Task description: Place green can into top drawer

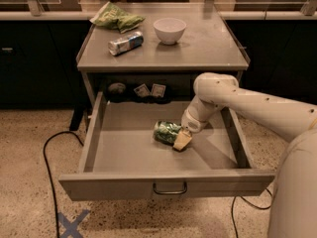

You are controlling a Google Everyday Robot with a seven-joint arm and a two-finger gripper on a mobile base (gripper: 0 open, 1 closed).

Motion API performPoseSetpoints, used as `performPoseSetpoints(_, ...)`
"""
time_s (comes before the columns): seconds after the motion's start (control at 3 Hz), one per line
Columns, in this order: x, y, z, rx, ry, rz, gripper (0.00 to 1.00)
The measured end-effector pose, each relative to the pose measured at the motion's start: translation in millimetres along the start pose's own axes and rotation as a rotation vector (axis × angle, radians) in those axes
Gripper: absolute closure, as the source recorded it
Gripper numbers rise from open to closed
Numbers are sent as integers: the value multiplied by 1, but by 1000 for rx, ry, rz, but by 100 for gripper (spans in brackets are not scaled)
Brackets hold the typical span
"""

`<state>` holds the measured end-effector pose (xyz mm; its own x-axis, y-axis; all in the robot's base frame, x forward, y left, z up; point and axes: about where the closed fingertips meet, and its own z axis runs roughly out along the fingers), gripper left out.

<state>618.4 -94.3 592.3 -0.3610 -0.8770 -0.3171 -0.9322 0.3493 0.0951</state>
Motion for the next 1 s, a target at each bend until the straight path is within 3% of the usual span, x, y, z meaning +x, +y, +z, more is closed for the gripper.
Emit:
performPoseSetpoints(0.33, 0, 0, 0, 0, 0, 0, 84)
performPoseSetpoints(1.0, 0, 0, 0, 0, 0, 0, 38)
